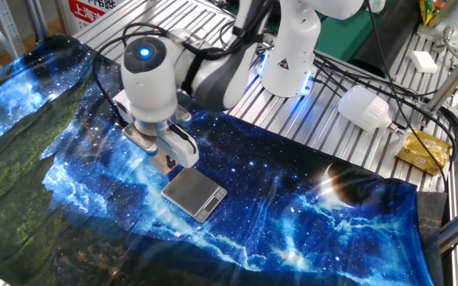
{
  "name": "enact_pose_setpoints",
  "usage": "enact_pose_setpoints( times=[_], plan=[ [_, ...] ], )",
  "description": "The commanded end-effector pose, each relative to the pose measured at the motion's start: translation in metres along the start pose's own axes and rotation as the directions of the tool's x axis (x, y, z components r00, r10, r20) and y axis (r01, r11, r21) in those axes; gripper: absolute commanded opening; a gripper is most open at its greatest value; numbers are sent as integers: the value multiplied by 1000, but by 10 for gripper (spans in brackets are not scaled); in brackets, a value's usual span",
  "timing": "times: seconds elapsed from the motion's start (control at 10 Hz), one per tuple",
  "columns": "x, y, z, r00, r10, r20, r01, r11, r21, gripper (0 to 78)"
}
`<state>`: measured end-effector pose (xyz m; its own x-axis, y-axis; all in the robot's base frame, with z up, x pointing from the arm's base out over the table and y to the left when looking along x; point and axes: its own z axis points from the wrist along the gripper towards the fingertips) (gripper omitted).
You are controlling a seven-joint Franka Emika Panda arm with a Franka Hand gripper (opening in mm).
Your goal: Remove the object from the scale
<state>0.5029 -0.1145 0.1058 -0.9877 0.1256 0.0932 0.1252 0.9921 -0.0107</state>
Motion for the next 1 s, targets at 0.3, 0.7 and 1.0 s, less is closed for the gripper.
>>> enact_pose_setpoints(
  times=[0.3,0.7,1.0],
  plan=[
    [-4,-1,18,1000,-7,17,7,1000,-3,12],
    [-5,-1,26,1000,13,27,-13,1000,-1,12],
    [-5,-1,26,999,25,28,-25,1000,2,12]
  ],
)
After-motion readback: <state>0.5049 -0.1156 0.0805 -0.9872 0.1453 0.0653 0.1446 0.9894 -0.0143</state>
